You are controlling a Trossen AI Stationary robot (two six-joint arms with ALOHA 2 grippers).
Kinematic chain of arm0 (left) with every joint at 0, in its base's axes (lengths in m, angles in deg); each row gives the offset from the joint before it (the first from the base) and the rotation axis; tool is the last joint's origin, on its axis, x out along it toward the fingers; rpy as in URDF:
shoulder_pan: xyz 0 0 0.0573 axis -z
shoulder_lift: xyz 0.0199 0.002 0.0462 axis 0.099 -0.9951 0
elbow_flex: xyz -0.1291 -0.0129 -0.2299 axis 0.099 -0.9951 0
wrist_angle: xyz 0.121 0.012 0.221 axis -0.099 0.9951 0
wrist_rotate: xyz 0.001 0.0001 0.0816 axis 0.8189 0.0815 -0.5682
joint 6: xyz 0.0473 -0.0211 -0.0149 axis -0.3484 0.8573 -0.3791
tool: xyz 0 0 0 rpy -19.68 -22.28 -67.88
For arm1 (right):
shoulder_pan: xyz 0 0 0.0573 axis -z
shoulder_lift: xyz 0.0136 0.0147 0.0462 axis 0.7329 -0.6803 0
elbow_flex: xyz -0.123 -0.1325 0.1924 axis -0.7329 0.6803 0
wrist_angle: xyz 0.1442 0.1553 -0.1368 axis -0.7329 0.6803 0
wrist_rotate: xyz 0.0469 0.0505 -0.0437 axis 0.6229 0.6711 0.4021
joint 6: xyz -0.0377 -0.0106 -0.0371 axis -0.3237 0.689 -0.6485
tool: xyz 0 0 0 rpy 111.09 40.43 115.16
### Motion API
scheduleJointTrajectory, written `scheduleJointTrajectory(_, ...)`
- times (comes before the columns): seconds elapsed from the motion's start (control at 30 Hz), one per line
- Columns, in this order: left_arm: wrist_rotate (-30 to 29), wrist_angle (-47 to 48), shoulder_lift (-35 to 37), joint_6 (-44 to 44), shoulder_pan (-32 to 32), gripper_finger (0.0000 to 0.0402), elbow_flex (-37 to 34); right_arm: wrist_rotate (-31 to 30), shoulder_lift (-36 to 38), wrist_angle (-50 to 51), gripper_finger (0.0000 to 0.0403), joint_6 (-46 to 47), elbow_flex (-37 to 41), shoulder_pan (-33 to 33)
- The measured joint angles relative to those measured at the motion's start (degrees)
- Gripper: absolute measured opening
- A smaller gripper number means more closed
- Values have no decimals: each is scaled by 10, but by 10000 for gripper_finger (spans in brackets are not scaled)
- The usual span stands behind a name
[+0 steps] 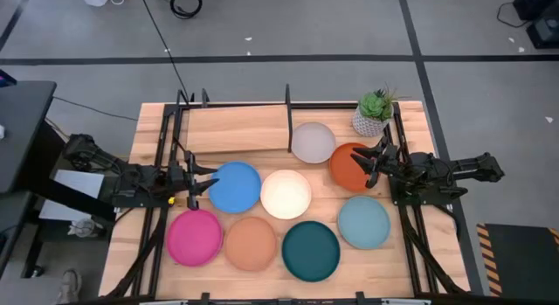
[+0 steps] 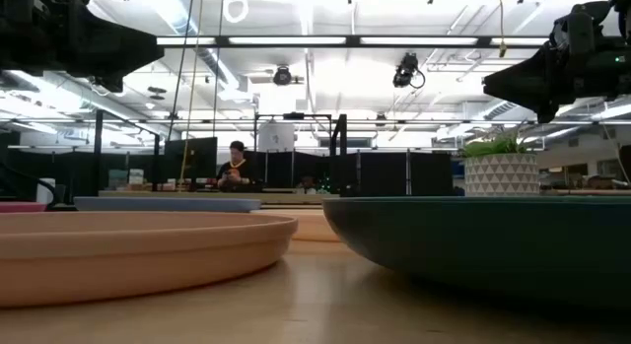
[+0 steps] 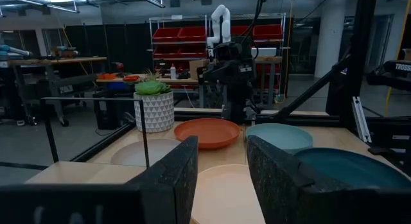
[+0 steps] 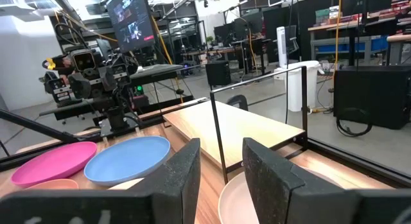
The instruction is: Place and stack plates onto a shelf
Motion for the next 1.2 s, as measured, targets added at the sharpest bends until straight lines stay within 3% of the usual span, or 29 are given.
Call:
scheduleJointTrajectory(0.43, 0, -1, 0, 0, 0, 142, 0, 0, 0, 0, 123, 0, 0, 0)
scheduleJointTrajectory(0.87, 0, -61, 0, 1, 0, 142, 0, 0, 0, -5, 123, 0, 0, 0)
scheduleJointTrajectory(1.1, 0, -62, 0, 60, 0, 142, 0, 0, 0, -18, 123, 4, 0, 0)
scheduleJointTrajectory(1.2, 30, -105, 0, 38, -1, 142, 0, 1, 0, -40, 123, 5, 0, 0)
